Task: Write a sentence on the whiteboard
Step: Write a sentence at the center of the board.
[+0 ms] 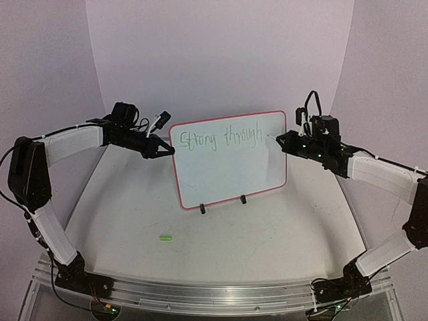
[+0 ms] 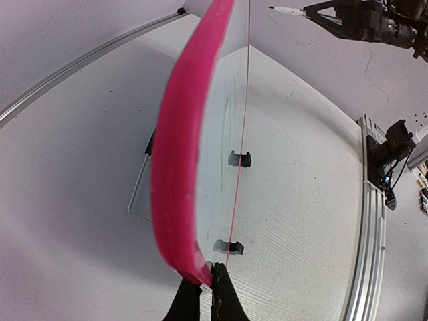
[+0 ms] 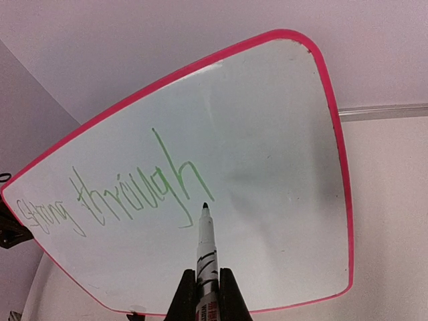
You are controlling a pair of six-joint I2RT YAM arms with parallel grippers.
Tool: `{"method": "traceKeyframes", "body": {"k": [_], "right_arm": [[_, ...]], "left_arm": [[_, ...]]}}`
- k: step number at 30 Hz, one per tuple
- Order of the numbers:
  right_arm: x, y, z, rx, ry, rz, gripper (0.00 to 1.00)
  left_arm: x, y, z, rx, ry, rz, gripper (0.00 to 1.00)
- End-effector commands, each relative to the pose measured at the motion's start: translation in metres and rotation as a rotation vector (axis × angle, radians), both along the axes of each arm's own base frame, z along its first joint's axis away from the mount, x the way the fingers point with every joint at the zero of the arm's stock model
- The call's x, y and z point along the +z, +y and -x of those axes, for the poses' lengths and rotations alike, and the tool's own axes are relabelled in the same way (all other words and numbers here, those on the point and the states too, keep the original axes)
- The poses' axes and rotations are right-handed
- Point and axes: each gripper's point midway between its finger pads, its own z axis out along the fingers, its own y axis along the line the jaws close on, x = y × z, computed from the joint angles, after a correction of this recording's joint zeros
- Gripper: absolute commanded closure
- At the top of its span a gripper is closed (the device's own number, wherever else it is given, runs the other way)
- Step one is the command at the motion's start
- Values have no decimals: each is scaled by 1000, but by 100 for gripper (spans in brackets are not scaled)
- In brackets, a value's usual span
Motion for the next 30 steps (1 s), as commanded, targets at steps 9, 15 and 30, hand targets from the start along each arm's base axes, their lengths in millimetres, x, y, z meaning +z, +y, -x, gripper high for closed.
{"method": "traceKeyframes", "body": {"k": [9, 15, 30], "right_arm": [[23, -8, -29, -33, -69, 5, 100], [21, -7, -36, -36, -70, 10, 100], [13, -15, -46, -90, -69, 27, 100]], "left_arm": [[-31, 2, 10, -21, 24, -112, 100], [-32, 2, 10, -20, 26, -114, 100], [-34, 2, 9, -21, 25, -118, 100]]}}
